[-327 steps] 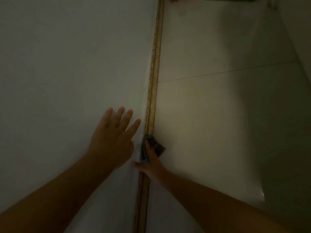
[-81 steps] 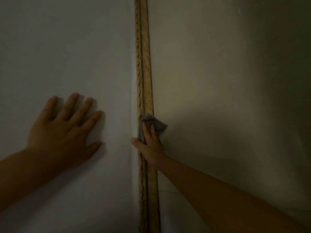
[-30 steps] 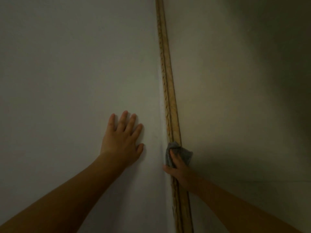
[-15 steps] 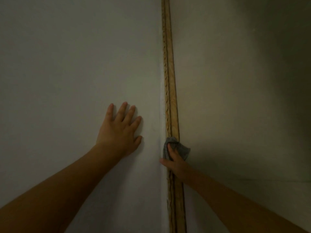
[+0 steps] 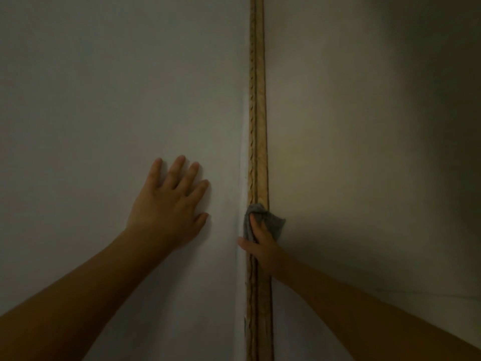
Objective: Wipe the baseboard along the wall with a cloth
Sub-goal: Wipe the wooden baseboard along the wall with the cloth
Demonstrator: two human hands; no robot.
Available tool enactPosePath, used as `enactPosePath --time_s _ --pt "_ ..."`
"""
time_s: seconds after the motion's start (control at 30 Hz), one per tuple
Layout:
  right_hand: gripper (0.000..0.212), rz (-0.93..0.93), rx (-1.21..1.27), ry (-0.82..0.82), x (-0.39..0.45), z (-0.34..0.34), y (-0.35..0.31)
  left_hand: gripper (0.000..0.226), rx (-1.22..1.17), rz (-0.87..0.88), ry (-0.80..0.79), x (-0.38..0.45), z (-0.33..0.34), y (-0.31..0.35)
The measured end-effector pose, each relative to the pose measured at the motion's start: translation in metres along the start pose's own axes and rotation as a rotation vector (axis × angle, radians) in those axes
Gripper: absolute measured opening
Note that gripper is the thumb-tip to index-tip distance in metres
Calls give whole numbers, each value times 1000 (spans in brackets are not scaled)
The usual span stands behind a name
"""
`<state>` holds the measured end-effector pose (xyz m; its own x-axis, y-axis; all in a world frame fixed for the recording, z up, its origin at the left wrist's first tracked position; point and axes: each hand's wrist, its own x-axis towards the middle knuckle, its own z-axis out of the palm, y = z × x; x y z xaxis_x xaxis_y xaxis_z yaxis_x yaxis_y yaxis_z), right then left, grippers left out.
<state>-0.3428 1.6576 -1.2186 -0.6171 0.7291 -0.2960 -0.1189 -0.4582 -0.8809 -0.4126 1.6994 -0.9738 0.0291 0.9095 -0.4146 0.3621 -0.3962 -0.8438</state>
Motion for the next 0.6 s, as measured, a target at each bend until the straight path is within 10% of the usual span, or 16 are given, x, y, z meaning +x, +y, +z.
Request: enactPosePath --time_s 0.6 --pt "79 -18 2 -8 7 -20 -17 72 28 5 -33 0 -4 -2"
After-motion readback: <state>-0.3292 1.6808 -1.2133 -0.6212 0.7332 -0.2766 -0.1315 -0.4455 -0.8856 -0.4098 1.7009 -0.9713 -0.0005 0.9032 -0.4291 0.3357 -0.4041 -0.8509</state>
